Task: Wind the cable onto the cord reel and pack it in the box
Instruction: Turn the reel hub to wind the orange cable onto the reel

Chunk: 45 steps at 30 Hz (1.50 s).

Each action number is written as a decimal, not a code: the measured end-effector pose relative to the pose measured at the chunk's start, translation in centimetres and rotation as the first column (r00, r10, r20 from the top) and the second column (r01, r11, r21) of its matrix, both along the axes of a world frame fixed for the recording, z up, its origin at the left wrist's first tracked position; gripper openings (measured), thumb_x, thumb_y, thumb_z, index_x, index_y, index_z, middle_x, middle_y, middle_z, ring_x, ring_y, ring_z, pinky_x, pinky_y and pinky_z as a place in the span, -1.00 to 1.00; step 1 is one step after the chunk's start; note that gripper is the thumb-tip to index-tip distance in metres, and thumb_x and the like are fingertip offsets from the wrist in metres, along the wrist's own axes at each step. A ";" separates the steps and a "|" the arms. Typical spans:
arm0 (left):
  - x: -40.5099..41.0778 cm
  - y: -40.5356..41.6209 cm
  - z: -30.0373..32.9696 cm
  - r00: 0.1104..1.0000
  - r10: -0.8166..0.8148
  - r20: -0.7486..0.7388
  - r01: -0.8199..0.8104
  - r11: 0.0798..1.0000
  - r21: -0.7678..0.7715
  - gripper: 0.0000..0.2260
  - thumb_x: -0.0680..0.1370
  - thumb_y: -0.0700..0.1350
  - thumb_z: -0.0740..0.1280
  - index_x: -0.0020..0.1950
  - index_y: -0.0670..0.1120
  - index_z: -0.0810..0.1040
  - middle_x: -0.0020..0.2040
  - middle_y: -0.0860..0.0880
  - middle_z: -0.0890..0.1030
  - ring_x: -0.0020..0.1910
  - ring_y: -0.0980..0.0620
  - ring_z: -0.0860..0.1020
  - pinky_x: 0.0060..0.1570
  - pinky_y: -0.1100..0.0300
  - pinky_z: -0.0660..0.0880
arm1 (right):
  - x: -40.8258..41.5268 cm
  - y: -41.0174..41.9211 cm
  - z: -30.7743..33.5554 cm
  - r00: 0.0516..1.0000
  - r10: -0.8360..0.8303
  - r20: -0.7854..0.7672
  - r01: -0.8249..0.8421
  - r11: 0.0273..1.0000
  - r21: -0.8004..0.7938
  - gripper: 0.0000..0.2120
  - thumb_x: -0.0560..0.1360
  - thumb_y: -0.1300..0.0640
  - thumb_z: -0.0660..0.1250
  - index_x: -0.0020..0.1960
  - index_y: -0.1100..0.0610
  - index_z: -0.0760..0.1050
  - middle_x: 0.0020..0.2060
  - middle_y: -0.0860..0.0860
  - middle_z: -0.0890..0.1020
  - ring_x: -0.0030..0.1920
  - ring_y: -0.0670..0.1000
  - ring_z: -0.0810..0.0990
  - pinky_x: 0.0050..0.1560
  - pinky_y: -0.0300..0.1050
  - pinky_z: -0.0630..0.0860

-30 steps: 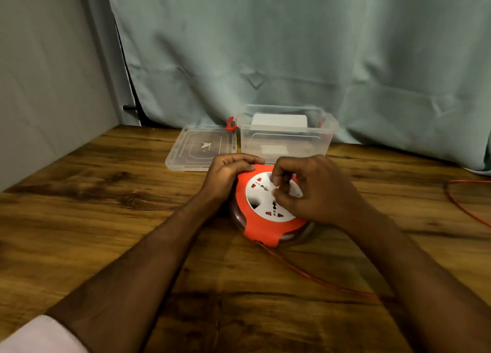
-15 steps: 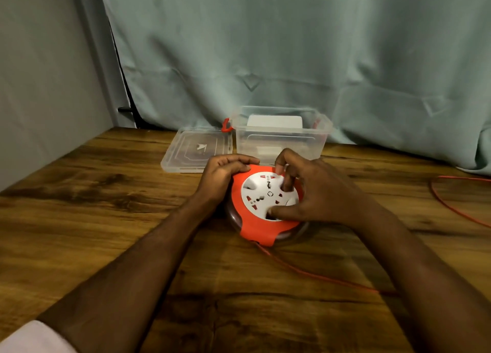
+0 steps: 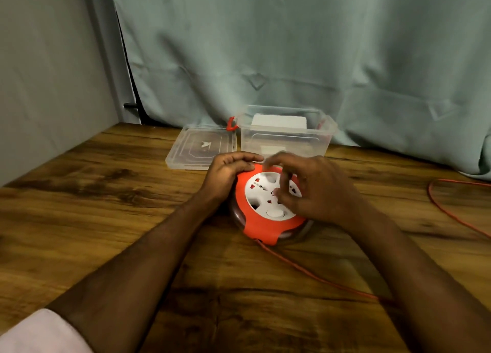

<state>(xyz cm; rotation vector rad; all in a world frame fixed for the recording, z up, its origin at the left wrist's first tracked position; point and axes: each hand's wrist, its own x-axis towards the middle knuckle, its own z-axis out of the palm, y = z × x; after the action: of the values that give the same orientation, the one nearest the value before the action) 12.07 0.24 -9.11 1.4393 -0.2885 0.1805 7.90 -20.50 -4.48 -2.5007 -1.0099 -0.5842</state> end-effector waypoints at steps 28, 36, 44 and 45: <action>0.1 -0.1 0.0 1.000 0.009 0.009 -0.009 0.999 0.037 -0.76 0.51 -0.41 0.25 0.09 -0.31 0.66 0.00 -0.23 0.70 -0.09 -0.08 0.68 -0.08 0.16 0.62 | -0.6 1.4 -1.2 0.975 -0.215 0.047 0.219 0.969 -0.117 -0.42 0.35 -0.38 0.41 -0.51 0.01 0.27 -0.53 -0.13 0.35 -0.42 -0.15 0.34 -0.33 -0.19 0.23; 0.3 0.2 -0.1 0.998 0.000 0.057 -0.003 0.999 0.049 -0.71 0.49 -0.36 0.27 0.18 -0.30 0.63 -0.05 -0.27 0.69 -0.10 -0.15 0.64 -0.07 0.09 0.60 | -0.3 -0.5 0.8 0.999 -0.012 0.031 0.015 0.994 -0.107 -0.77 0.43 0.00 0.46 0.04 -0.11 0.49 -0.07 -0.19 0.70 -0.24 -0.23 0.59 -0.31 -0.37 0.32; 0.2 0.0 0.0 0.999 -0.016 0.046 0.014 0.998 0.054 -0.69 0.52 -0.40 0.24 0.23 -0.29 0.60 -0.13 -0.26 0.65 -0.14 -0.17 0.61 -0.09 0.10 0.56 | 0.1 -1.6 1.2 0.963 0.020 -0.269 -0.052 0.993 -0.110 -0.41 0.34 0.04 0.53 0.24 -0.15 0.30 0.20 -0.23 0.62 -0.13 -0.30 0.58 -0.31 -0.34 0.50; 0.1 0.0 0.0 0.999 -0.014 0.047 0.011 0.998 0.057 -0.69 0.52 -0.40 0.25 0.23 -0.29 0.61 -0.12 -0.27 0.65 -0.13 -0.18 0.61 -0.08 0.09 0.56 | 0.1 -1.6 1.2 0.960 0.019 -0.280 -0.045 0.995 -0.087 -0.39 0.33 0.02 0.56 0.22 -0.14 0.27 0.20 -0.22 0.63 -0.08 -0.24 0.62 -0.29 -0.28 0.57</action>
<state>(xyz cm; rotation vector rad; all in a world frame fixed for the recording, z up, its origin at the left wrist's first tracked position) 12.19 0.26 -9.06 1.4902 -0.3438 0.1976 8.02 -22.12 -3.25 -2.5486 -0.9856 -0.1693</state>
